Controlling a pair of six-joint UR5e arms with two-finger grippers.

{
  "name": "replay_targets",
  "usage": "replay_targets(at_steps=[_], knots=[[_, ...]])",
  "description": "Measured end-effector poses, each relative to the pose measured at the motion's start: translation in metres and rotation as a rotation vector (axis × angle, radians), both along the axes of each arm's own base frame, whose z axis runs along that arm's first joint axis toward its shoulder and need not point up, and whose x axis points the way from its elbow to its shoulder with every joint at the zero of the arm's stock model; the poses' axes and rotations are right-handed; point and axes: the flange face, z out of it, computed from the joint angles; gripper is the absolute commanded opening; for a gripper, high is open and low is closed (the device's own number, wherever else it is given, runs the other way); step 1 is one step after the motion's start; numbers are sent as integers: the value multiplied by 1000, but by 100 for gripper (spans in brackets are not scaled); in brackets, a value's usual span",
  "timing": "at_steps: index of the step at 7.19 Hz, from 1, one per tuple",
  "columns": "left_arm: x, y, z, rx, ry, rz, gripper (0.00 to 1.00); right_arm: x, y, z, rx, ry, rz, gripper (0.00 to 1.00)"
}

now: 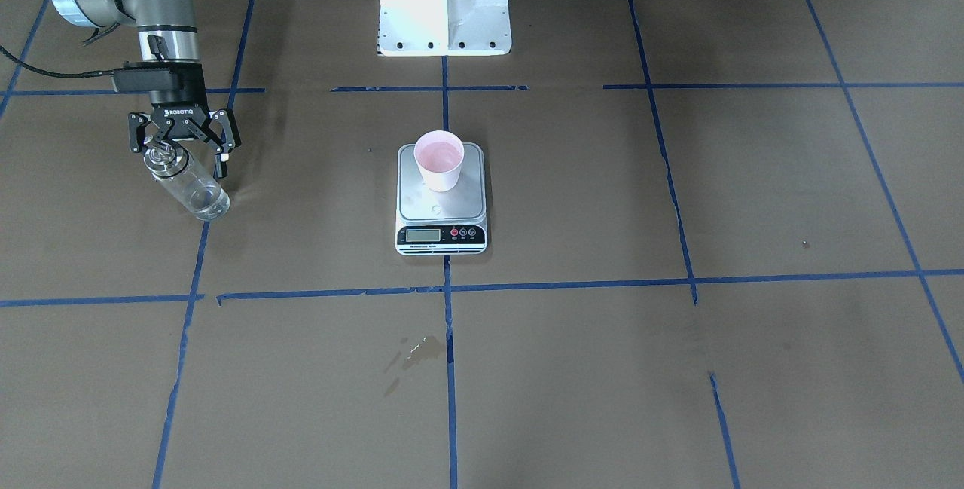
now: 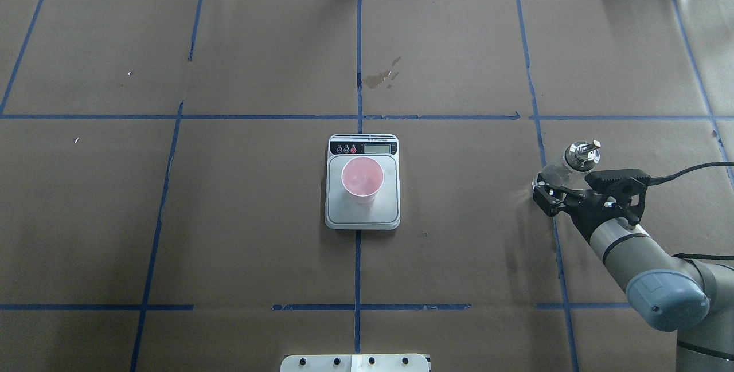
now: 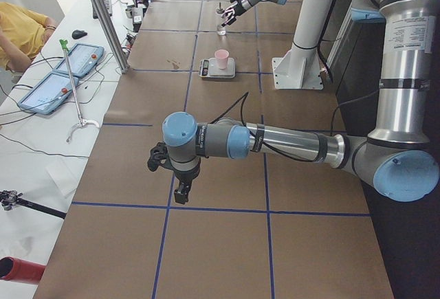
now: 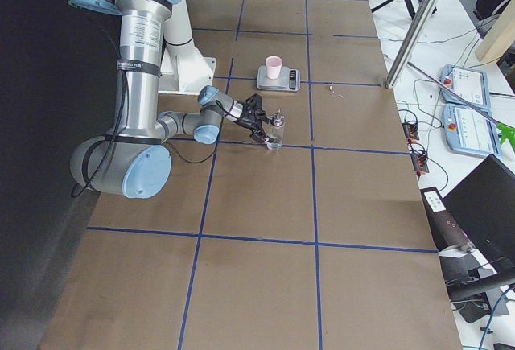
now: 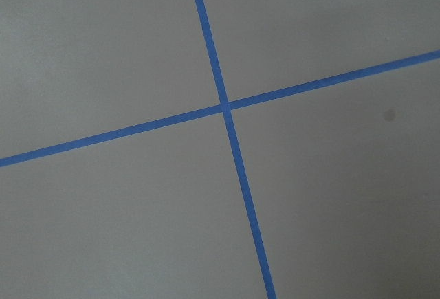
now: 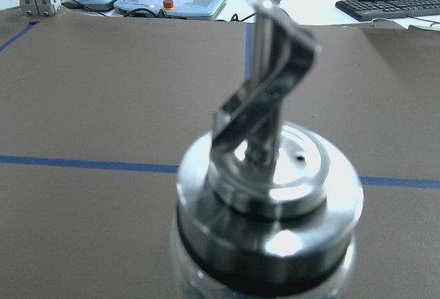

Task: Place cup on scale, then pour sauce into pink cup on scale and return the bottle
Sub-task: 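Move the right gripper to the glass bottle and grasp it, then lift the glass bottle upward with the right gripper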

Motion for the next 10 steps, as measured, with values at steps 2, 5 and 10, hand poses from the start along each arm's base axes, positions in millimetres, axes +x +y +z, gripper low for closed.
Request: replay_targets(at_steps=[2, 5, 10], knots=[[0, 0, 0, 0, 0, 0, 100, 1, -8, -7, 10, -3, 12, 100], [0, 0, 0, 1, 0, 0, 100, 4, -15, -9, 20, 7, 22, 93], [0, -1, -1, 2, 0, 1, 100, 5, -18, -15, 43, 1, 52, 0]])
